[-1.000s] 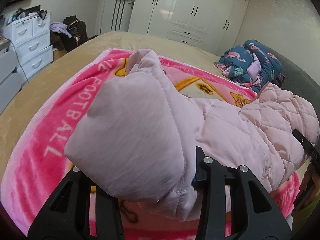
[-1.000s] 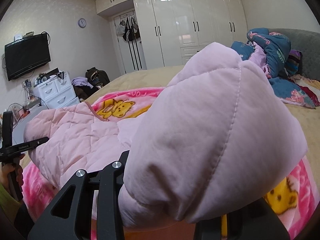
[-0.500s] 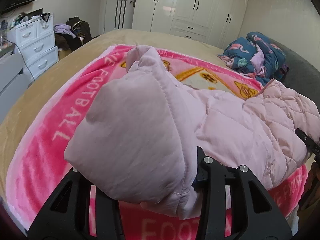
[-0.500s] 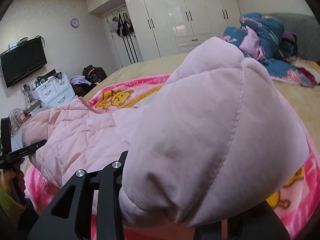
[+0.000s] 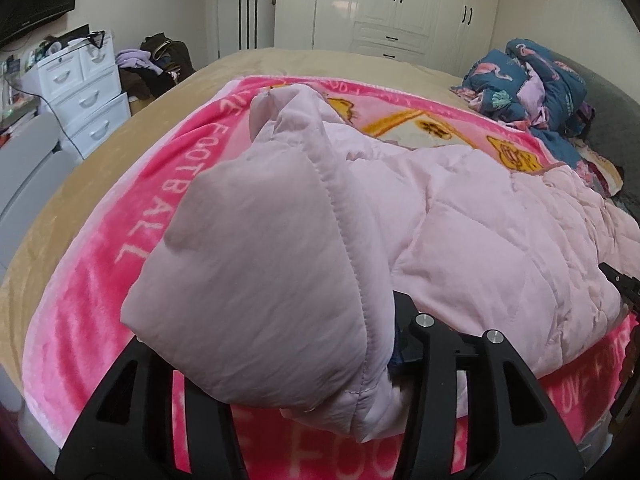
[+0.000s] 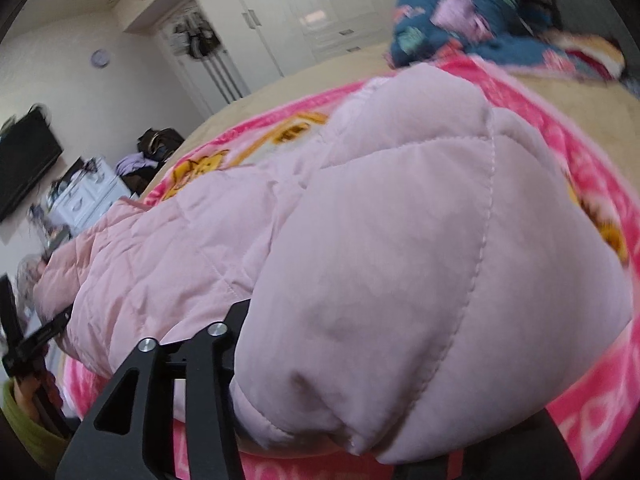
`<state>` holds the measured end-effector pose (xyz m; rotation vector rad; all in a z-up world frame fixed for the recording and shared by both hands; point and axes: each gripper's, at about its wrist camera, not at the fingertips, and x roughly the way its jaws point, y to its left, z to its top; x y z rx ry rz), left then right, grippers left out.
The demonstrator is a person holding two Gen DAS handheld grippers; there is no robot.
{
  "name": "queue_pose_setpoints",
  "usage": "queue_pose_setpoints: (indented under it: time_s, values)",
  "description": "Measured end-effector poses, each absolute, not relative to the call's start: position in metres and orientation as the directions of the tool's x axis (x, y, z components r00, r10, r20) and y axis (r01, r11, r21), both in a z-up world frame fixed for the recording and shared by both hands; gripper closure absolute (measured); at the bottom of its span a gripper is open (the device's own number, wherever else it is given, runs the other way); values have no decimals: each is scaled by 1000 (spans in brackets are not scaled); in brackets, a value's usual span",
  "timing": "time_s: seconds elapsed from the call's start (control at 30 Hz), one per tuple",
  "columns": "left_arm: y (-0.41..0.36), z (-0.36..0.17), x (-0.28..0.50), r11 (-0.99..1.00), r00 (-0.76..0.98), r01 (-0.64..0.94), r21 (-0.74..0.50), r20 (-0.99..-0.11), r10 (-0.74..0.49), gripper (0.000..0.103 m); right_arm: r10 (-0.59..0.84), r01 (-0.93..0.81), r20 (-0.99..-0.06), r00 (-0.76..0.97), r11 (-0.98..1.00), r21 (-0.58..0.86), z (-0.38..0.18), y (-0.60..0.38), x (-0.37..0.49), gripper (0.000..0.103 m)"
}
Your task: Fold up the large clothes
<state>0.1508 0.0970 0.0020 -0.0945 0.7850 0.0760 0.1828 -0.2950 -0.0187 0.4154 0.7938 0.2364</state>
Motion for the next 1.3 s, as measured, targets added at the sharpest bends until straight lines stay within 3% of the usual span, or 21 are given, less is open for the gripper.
queue_pose_setpoints:
  time_s: [0.17,0.3,0.33,0.37,0.6,0.77,0.87,0.9,1.13,1.3]
  values:
    - [99,-1,152,992,695,-112,-55,-718,38,60,384,58,-670,636,841,538,-40,-308,183,31]
    - [101,-2,150,992,693,-113,-57,-720,37,59,365,122,-704,609,835,537,-44,-311,181,16]
    - [102,-2,150,992,693,-113,-58,-720,37,59,344,140,-719,604,842,521,-43,-311,180,5]
    - [102,-2,150,992,692,-113,-62,-721,34,59,319,156,-733,601,852,499,-41,-312,178,4]
    - [106,-3,148,990,683,-117,-83,-731,20,54,311,159,-744,591,860,485,-30,-318,158,4]
    - [112,-4,144,985,668,-138,-107,-744,13,43,273,150,-749,604,884,443,-18,-322,141,4]
    - [118,-5,141,979,651,-175,-108,-758,33,24,268,139,-746,610,890,434,-14,-327,134,4]
    - [119,-4,139,976,645,-194,-100,-762,50,10,267,135,-744,613,892,431,-12,-328,132,4]
    - [143,8,112,943,652,-287,-167,-756,65,9,179,132,-702,689,922,364,13,-344,112,4]
    - [145,35,85,930,712,-330,-161,-690,133,9,127,0,-594,795,978,208,50,-317,93,4]
